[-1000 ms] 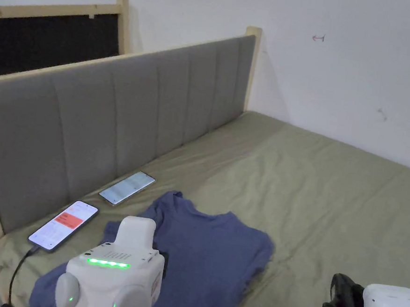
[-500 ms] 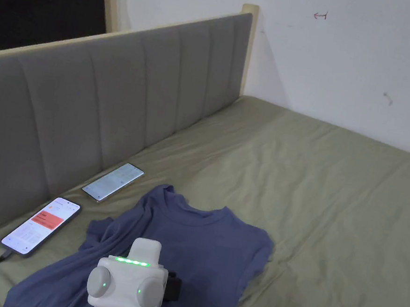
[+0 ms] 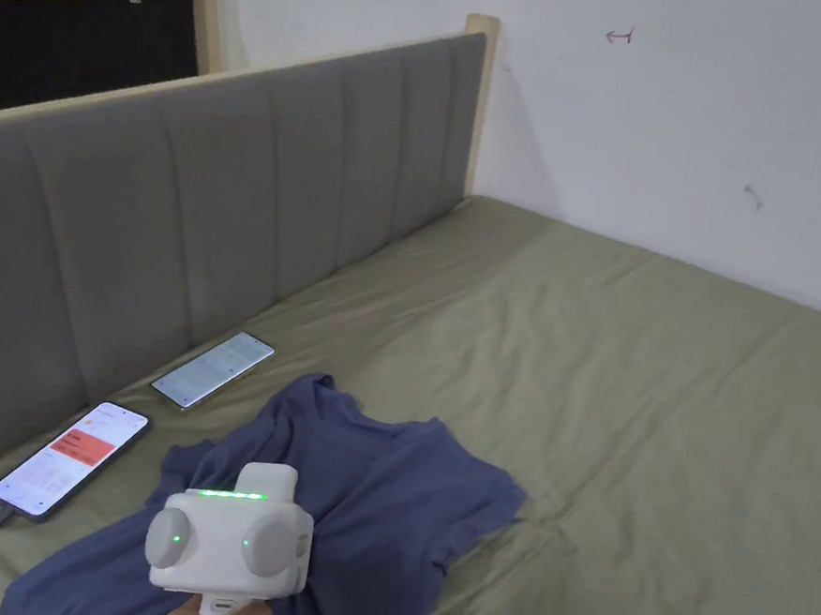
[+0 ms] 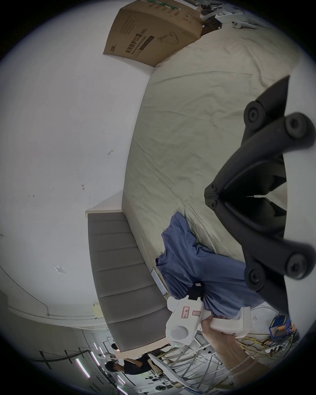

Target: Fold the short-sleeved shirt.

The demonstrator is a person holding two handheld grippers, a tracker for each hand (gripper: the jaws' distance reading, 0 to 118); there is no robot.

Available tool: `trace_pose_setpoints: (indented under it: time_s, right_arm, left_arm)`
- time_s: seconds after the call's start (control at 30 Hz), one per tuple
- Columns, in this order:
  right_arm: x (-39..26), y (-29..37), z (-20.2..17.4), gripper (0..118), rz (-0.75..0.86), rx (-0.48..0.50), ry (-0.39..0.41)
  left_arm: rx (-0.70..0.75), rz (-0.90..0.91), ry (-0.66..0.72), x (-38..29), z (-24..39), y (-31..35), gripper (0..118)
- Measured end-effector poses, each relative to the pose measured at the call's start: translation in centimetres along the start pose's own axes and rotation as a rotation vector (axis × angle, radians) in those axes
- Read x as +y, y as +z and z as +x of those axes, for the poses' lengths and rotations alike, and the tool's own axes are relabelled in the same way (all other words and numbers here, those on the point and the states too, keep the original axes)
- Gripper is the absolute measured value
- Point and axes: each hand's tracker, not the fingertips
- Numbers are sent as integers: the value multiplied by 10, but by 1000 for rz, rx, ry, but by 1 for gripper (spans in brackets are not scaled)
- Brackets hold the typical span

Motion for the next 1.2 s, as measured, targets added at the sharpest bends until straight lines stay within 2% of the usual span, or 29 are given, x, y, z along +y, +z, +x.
trace_pose_setpoints:
  time_s: [0.1,0.23,0.27,0.37,0.63,0.77,0.87,1.0,1.03,1.13,1.2]
  right_arm:
    - [3,10,9,0,15,-22,-12]
    - [7,28,24,0,43,-54,-38]
    - [8,33,28,0,52,-60,-50]
    - [10,51,42,0,81,-85,-75]
    - [9,101,94,0,151,-205,-153]
    - [4,130,130,0,185,-300,-202]
    - [-1,151,160,0,211,-365,-270]
    - [-11,180,198,0,238,-470,-324]
    - [-15,187,206,0,241,-487,-328]
    - [-28,204,226,0,234,-552,-352]
    - [-38,211,237,0,220,-574,-381]
  left_arm:
    - [-27,32,-7,5,2,21,0]
    - [-134,89,72,17,14,55,0]
    - [-135,103,56,20,22,65,0]
    - [-157,176,-31,31,51,96,0]
    - [-392,305,-219,38,166,169,0]
    - [-594,389,-319,40,236,219,0]
    - [-699,456,-466,32,288,258,0]
    - [-915,374,-524,-4,336,274,0]
    - [-932,358,-552,-17,345,273,0]
    - [-842,318,-701,-61,373,249,0]
    - [-854,149,-706,-98,389,210,0]
